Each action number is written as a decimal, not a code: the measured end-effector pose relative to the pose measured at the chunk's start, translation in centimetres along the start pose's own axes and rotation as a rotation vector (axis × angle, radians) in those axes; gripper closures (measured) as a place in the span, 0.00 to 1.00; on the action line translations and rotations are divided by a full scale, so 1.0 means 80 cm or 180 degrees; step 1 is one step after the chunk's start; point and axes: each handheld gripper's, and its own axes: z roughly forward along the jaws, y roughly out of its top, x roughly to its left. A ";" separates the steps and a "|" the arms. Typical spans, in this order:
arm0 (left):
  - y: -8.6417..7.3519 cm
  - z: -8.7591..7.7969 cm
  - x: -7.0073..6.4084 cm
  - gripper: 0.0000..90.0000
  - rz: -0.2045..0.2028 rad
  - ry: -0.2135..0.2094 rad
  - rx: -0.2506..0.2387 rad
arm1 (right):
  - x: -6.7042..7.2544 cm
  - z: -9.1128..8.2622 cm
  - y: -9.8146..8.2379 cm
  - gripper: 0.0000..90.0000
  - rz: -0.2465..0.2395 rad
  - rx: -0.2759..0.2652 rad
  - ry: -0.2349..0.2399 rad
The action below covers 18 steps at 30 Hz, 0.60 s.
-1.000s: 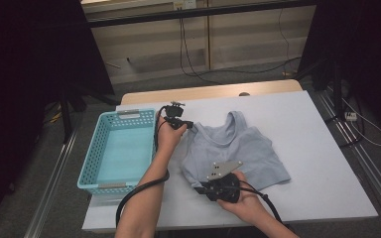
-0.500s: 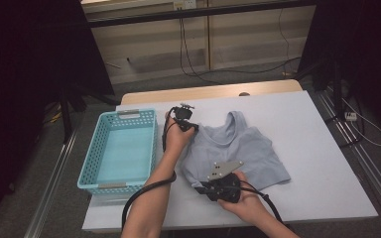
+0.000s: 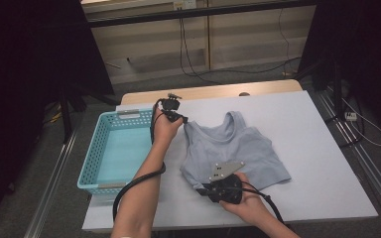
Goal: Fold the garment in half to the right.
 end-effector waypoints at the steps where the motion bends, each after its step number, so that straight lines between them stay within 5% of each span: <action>1: 0.000 0.001 0.001 0.99 0.0014 0.0024 0.0012 | 0.000 0.000 0.000 0.91 -0.0018 0.0007 -0.0005; 6: -0.006 0.008 -0.001 0.99 -0.0027 -0.0090 0.0054 | 0.001 -0.001 -0.001 0.91 -0.0004 0.0003 -0.0011; 9: -0.008 0.007 -0.003 0.96 -0.0002 -0.0049 -0.0019 | 0.001 0.000 -0.001 0.91 -0.0044 0.0013 -0.0025; 16: -0.014 0.009 -0.007 0.58 0.0008 0.0020 -0.0138 | 0.003 -0.001 0.001 0.91 -0.0073 -0.0001 -0.0049; 18: -0.018 0.015 -0.010 0.56 0.0015 0.0034 -0.0090 | 0.003 -0.002 0.001 0.91 -0.0076 -0.0010 -0.0053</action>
